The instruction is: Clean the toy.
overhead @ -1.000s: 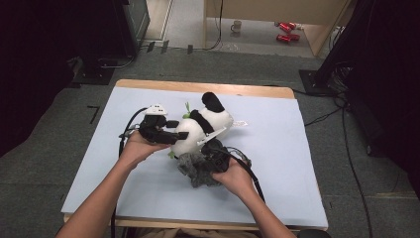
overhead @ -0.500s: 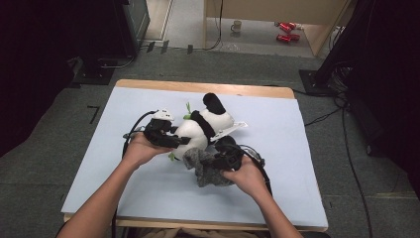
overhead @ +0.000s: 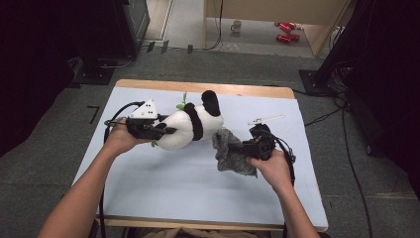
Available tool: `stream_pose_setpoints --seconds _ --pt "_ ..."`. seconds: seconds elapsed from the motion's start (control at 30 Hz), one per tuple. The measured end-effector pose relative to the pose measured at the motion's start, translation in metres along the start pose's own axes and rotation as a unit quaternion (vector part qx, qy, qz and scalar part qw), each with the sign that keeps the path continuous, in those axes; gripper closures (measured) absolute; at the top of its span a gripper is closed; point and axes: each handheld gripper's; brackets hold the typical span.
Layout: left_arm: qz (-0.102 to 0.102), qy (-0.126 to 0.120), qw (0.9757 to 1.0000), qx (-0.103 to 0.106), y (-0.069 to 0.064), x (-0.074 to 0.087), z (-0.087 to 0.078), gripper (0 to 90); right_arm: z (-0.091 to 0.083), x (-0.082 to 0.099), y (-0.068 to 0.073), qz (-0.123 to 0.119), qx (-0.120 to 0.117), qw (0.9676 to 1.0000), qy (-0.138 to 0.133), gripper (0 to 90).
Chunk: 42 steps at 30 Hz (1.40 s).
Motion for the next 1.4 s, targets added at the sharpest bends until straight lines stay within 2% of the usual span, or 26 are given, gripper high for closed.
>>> stream_pose_setpoints --seconds 0.07,0.17,0.23,0.37,0.43,0.5,0.67,0.77,0.83,0.93,0.97,1.03,1.13,1.23,1.4 --pt "0.012 0.002 0.9998 0.015 -0.003 0.003 0.005 56.2 -0.004 -0.001 -0.004 0.010 0.003 0.9999 -0.011 76.6" --pt "0.011 0.014 0.9994 0.031 -0.005 0.009 0.015 55.7 -0.008 -0.003 -0.008 0.020 0.003 0.9995 -0.023 76.6" --pt "0.001 0.000 0.9994 0.034 -0.005 0.012 0.016 55.5 -0.010 -0.005 -0.010 0.025 0.004 0.9992 -0.029 76.7" --pt "-0.007 0.006 0.9991 0.042 -0.005 0.017 0.014 54.3 -0.011 -0.010 -0.014 0.038 0.001 0.9985 -0.041 76.7" --pt "-0.025 0.007 0.9989 0.040 -0.004 0.018 0.013 52.5 -0.011 -0.016 -0.015 0.037 0.000 0.9982 -0.048 76.6" --pt "-0.046 0.010 0.9982 0.038 -0.003 0.021 0.011 47.1 -0.011 -0.021 -0.014 0.037 0.000 0.9980 -0.052 76.6" --pt "-0.079 0.021 0.9961 0.033 -0.003 0.024 0.008 37.2 -0.008 -0.037 -0.011 0.030 0.001 0.9977 -0.062 76.6" --pt "-0.101 0.028 0.9940 0.029 -0.004 0.023 0.008 32.3 -0.006 -0.046 -0.010 0.027 0.003 0.9975 -0.065 76.6" --pt "-0.125 0.029 0.9911 0.036 -0.004 0.023 0.007 30.2 -0.006 -0.052 -0.009 0.029 0.003 0.9972 -0.070 76.6" --pt "-0.146 0.024 0.9881 0.043 -0.005 0.024 0.005 29.7 -0.003 -0.061 -0.011 0.033 0.006 0.9969 -0.071 76.6" --pt "-0.146 0.022 0.9880 0.045 -0.005 0.025 0.005 30.2 -0.001 -0.064 -0.012 0.036 0.008 0.9968 -0.070 76.6" --pt "-0.133 0.020 0.9900 0.044 -0.008 0.026 0.005 33.3 0.002 -0.070 -0.012 0.035 0.009 0.9968 -0.071 76.6" --pt "-0.121 0.018 0.9915 0.045 -0.012 0.024 0.007 37.5 0.008 -0.081 -0.010 0.035 0.010 0.9964 -0.077 76.6" --pt "-0.106 0.016 0.9931 0.048 -0.015 0.023 0.009 41.3 0.017 -0.090 -0.008 0.030 0.014 0.9970 -0.070 76.6" --pt "-0.109 0.015 0.9926 0.051 -0.014 0.024 0.009 41.3 0.036 -0.097 -0.010 0.033 0.015 0.9980 -0.051 76.6"
Point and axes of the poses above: each handheld gripper's, and its own axes: z roughly forward along the jaws, x roughly out of its underside, y roughly to its left, and after that the axes turned 8 degrees about -z, right-handed
